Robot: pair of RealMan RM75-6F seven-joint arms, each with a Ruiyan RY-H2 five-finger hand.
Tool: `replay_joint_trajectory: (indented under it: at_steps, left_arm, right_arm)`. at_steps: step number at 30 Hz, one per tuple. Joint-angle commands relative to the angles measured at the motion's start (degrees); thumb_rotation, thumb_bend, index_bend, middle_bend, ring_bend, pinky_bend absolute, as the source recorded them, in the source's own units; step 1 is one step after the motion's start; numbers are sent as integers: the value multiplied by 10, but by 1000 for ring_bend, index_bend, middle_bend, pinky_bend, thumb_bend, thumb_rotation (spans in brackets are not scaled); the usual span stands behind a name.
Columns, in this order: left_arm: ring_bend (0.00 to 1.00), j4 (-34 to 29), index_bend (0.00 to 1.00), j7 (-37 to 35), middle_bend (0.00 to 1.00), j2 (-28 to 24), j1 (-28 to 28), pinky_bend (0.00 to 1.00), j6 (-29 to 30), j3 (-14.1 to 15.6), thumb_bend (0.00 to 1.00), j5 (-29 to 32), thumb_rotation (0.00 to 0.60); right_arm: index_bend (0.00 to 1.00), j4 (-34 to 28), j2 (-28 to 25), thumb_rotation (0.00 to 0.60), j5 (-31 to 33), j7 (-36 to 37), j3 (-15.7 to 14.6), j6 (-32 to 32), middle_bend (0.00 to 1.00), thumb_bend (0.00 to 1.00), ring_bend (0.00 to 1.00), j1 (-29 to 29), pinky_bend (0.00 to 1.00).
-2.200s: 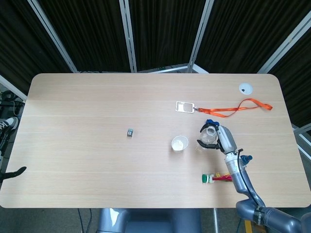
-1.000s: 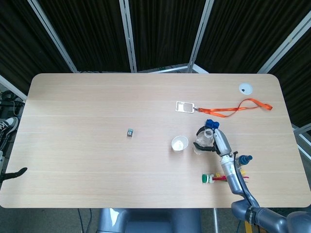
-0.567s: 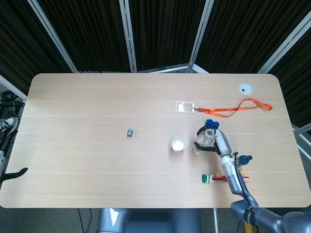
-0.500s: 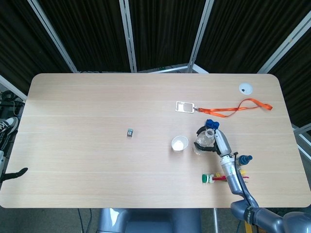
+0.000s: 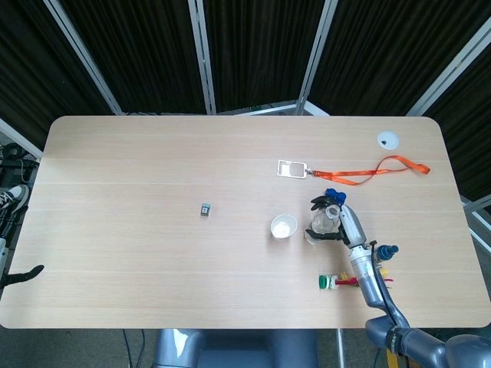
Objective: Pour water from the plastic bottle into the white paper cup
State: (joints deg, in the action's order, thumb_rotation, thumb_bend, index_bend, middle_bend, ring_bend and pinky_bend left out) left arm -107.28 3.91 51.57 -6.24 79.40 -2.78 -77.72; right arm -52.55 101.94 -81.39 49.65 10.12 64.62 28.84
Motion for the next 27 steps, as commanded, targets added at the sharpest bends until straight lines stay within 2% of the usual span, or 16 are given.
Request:
replay_joint_trajectory:
  at_steps: [1,4,6,14,17,27]
  left_arm:
    - [0,0,0,0,0,0,0,0,0,0,18,0,600]
    - [0,0,0,-1,0,0,0,0,1,0,19,-1,600]
    - [0,-1,0,-3,0,-1,1,0,2,0,19,-2,600]
    - [0,-2,0,-12,0,-6,4,0,6,4,20,-15,600]
    - [0,-4,0,-19,0,-10,8,0,14,7,19,-26,600]
    - [0,-9,0,-45,0,-24,20,0,33,15,20,-56,600]
  right_arm:
    - [200,-2,-3,600,-4,5,-2,3,265,0,169,0,216]
    - [21,-8,-13,600,-17,17,-10,6,58,0,12,0,22]
    - [0,-14,-24,600,-27,25,-17,8,2,0,0,0,0]
    - [0,-47,-70,600,-48,11,-35,19,0,0,0,-6,0]
    - [0,-77,-98,600,-53,-9,-44,23,0,0,0,-13,0]
    - [0,-186,-206,600,-60,-129,-65,53,0,0,0,-45,0]
